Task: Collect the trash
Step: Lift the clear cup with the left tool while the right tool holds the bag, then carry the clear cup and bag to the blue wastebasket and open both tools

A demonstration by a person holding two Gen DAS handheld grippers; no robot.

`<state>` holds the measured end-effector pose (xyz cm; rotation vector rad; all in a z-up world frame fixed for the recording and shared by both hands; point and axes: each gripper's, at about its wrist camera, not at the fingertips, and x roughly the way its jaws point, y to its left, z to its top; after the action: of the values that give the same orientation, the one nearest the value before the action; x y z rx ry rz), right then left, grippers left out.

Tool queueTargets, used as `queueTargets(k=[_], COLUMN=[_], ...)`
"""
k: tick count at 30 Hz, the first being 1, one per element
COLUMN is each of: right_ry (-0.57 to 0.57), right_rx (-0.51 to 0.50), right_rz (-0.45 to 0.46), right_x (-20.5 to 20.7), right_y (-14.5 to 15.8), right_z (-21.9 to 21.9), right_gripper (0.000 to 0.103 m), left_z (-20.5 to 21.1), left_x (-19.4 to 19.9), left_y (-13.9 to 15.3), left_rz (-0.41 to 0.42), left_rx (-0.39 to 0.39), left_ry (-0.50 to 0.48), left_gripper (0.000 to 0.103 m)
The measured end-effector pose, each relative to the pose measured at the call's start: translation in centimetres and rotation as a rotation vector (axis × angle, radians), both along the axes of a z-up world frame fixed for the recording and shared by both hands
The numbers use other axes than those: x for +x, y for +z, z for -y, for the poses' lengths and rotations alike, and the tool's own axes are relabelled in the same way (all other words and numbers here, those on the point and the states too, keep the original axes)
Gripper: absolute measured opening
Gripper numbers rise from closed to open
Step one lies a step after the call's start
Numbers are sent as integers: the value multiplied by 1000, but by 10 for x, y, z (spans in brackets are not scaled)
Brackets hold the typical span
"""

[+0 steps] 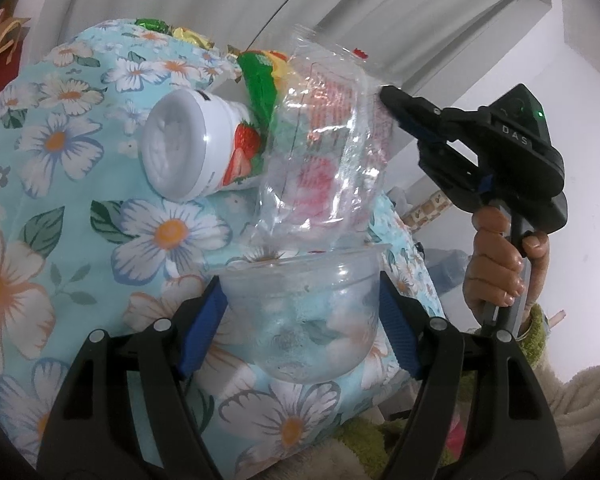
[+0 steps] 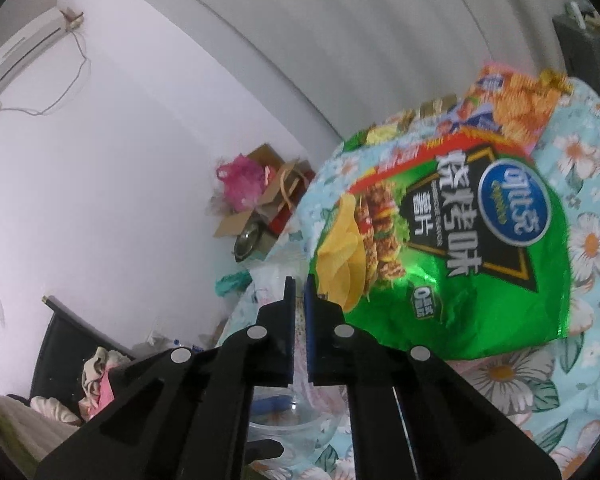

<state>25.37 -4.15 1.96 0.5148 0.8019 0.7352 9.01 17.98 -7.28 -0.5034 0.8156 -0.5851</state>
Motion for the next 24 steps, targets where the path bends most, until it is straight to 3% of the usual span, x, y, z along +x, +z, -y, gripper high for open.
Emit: queueTargets(k=[11,24], right_ry=[-71,-122], right_rx=[43,73], right_rz=[72,117], right_x=[-19,-40], right_y=[27,43], right_z=[31,61], right_gripper=[4,4], left_z=[0,4], left_x=[-12,-17], left_y=[15,31], left_rz=[84,118], left_rx=[11,25], left_ry=[0,7], left_gripper=[69,69])
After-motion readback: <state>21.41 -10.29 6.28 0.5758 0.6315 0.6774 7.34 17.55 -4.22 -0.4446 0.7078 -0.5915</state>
